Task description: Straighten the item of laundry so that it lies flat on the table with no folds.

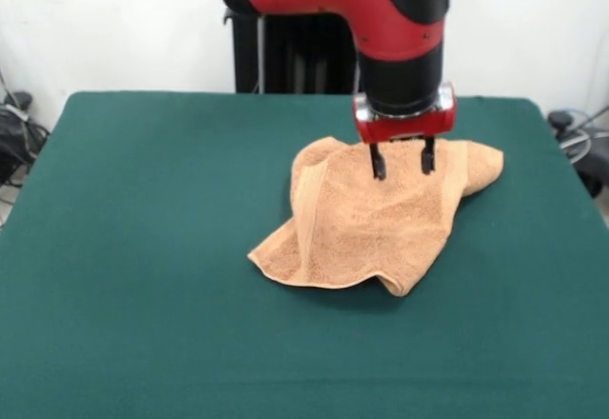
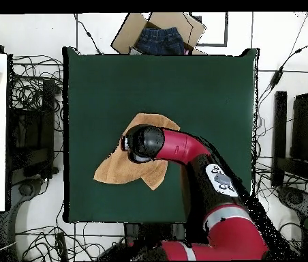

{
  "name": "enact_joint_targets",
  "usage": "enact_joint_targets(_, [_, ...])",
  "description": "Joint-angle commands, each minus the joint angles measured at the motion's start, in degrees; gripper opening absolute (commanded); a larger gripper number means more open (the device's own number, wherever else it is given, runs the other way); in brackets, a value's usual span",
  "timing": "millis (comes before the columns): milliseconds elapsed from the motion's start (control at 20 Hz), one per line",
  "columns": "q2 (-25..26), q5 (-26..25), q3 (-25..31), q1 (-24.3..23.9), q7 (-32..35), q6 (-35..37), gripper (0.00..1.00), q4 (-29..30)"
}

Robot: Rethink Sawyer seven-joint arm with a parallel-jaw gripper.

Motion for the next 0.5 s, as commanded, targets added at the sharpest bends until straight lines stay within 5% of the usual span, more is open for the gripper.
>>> enact_joint_targets(50, [0.35, -0.14, 2.56, -1.8, 2.69, 4.67, 1.0, -5.38])
enact_joint_targets(500, [4.85, -0.78, 3.49, -2.2, 1.16, 6.59, 1.0, -11.77])
